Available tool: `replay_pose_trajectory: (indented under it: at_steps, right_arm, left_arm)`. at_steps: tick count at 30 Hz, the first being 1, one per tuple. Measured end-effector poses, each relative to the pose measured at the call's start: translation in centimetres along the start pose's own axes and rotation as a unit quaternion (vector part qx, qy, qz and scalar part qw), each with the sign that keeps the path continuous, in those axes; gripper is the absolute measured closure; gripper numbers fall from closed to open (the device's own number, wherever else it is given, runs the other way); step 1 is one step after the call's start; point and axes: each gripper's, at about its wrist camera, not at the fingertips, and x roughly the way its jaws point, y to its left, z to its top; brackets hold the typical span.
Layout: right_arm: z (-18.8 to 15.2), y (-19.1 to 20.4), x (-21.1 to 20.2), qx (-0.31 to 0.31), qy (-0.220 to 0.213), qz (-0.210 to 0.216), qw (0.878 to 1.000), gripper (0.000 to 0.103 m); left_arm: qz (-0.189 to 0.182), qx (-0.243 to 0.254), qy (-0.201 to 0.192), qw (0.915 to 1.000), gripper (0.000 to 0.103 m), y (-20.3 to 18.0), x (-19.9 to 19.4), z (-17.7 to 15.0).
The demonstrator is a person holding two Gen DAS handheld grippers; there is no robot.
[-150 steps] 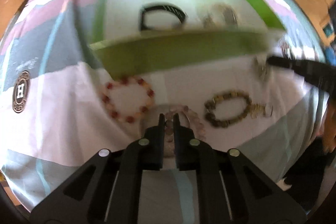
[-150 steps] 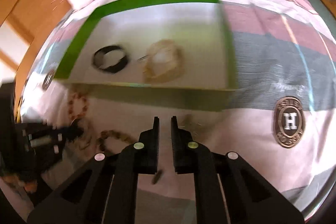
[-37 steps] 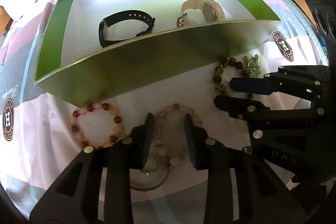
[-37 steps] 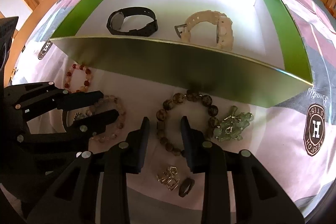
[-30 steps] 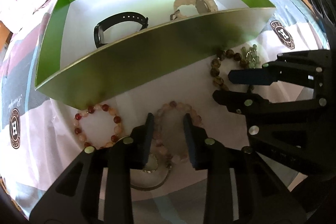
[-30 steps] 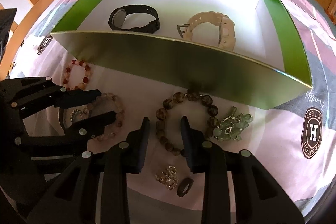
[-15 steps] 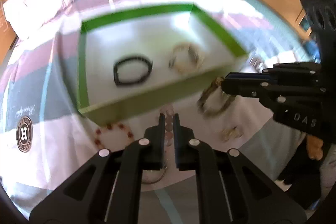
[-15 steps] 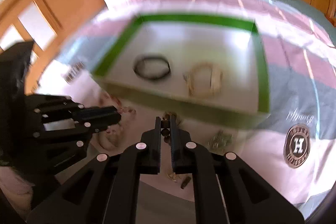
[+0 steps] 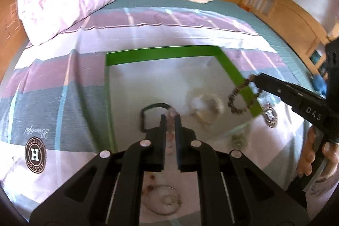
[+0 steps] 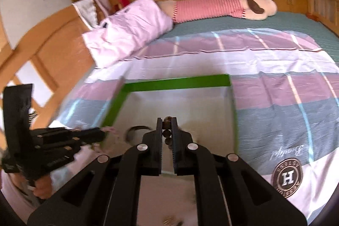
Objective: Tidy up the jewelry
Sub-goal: 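Carry both bracelets over the box and release them inside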
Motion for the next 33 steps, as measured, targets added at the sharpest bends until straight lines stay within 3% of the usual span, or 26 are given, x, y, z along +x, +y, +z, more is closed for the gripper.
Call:
replay_pose_trajectory:
  at_steps: [8, 10, 11, 12, 13, 18, 21, 24, 27, 29, 31, 33]
  right_arm:
    - [-0.8, -2.2, 1.8, 0.030, 0.022, -0.040, 0.999, 0.095]
    - [-0.8, -2.1, 1.4, 0.030, 0.023, -0.046, 0.998, 0.080]
    - [-0.9, -2.1, 1.0, 0.030, 0.021, -0.045, 0.998, 0.062]
    - [-0.8, -2.0, 0.6, 0.030, 0.016, -0.043, 0.998, 0.053]
    - [-0.9, -1.8, -0.1, 0.027, 0.012, -0.041, 0.999, 0.053]
    - [-2.2, -1.1, -2.0, 0.018, 0.064, 0.013, 0.998, 0.052]
    - [-3.9, -0.6, -1.4, -0.003, 0.143, 0.043, 0.989, 0.052]
    - [-6.1, -0.4, 1.0, -0.033, 0.202, -0.001, 0.979, 0.053]
    - [-7.5, -1.6, 3.7, -0.008, 0.239, -0.038, 0.970, 0.053]
    - [-8.2, -2.5, 5.4, 0.014, 0.241, -0.069, 0.968, 0.053]
    - [-8.6, -2.4, 6.3, 0.013, 0.234, -0.069, 0.970, 0.064]
    - [-8.8, -1.5, 6.6, 0.005, 0.236, -0.048, 0.971, 0.089]
  left_arm:
    - [0.035, -0.024, 0.011, 0.9990, 0.096, 2.3, 1.3, 0.4]
    - [0.045, -0.027, 0.009, 0.9986, 0.089, 2.6, 1.4, 0.3]
    - [0.048, -0.028, 0.009, 0.9984, 0.085, 2.7, 1.3, 0.2]
    - [0.048, -0.026, 0.008, 0.9985, 0.079, 2.7, 1.2, 0.2]
    - [0.051, -0.024, 0.007, 0.9984, 0.078, 2.6, 1.1, 0.1]
    - [0.050, -0.013, 0.021, 0.9984, 0.074, 2.3, -0.8, -1.2]
    - [0.053, -0.011, 0.034, 0.9979, 0.055, 2.5, -2.1, -2.9]
    - [0.057, -0.022, 0.052, 0.9968, 0.055, 3.3, -2.0, -4.1]
    - [0.062, -0.037, 0.069, 0.9950, 0.055, 3.9, -1.2, -4.5]
    - [0.057, -0.043, 0.081, 0.9942, 0.055, 4.0, -0.5, -4.7]
    - [0.060, -0.037, 0.091, 0.9934, 0.055, 3.8, 0.1, -5.0]
    - [0.066, -0.034, 0.106, 0.9915, 0.055, 3.7, 0.9, -5.4]
